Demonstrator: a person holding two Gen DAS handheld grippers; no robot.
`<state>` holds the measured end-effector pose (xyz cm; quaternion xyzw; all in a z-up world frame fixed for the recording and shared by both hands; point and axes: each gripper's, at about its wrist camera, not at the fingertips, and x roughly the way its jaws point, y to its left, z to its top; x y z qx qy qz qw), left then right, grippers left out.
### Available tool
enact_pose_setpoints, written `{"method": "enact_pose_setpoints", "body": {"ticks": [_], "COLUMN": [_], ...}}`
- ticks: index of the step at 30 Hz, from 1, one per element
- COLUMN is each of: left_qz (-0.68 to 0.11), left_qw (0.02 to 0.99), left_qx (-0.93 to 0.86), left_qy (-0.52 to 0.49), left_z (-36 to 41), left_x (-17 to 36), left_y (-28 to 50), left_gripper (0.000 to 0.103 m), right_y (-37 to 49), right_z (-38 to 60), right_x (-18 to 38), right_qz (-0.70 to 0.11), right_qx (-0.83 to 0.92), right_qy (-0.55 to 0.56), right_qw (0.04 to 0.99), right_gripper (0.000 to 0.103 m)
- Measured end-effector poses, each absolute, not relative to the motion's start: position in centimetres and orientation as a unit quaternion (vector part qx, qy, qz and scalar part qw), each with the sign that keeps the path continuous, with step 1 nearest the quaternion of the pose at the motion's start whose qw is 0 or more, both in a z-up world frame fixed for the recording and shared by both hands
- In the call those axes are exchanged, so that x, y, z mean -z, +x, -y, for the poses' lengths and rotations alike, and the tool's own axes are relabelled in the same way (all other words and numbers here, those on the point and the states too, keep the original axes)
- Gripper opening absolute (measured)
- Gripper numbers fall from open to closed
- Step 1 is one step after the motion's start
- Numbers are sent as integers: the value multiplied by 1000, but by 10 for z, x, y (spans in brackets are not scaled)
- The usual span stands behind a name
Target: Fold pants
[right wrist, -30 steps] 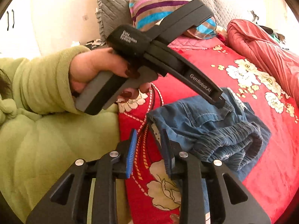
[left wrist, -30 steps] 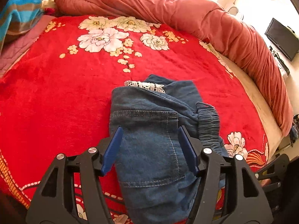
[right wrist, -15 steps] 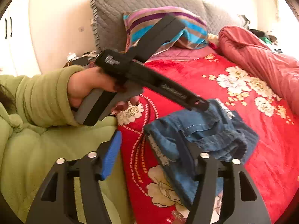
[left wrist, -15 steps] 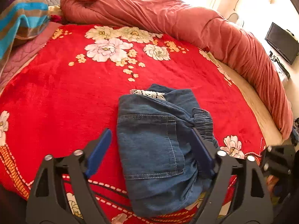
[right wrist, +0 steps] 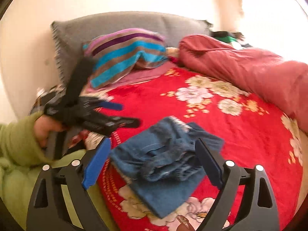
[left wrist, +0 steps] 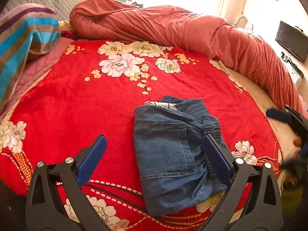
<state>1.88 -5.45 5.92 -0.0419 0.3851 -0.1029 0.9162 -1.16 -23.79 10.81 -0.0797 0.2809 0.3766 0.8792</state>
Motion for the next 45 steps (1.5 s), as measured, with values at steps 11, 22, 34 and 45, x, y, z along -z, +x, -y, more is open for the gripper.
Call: {"method": "enact_pose_setpoints", "body": {"ticks": [11,22,34,45], "left_qz": [-400,-430,-469,-483], "left_qw": [911,898,873,861], "left_qx": [89,83,108,137], "left_qy": [-40,-47,-80,-80], "left_z": [53,50,52,72], "left_x": [-44,-20,11,23], "left_y": [21,31,50,67], "left_gripper": [93,93,93,69], "right_y": [30,59,84,101], "right_z": [270,278,272,256], "right_x": [-76,-28,3,18], "right_qz": [-352,-434,-485,-492], "right_qx": [-276,-234,-253,-285], "right_qy": [-21,10,52,50], "right_qw": [894,870,836,821], "right_gripper": [89,89,69,71]}}
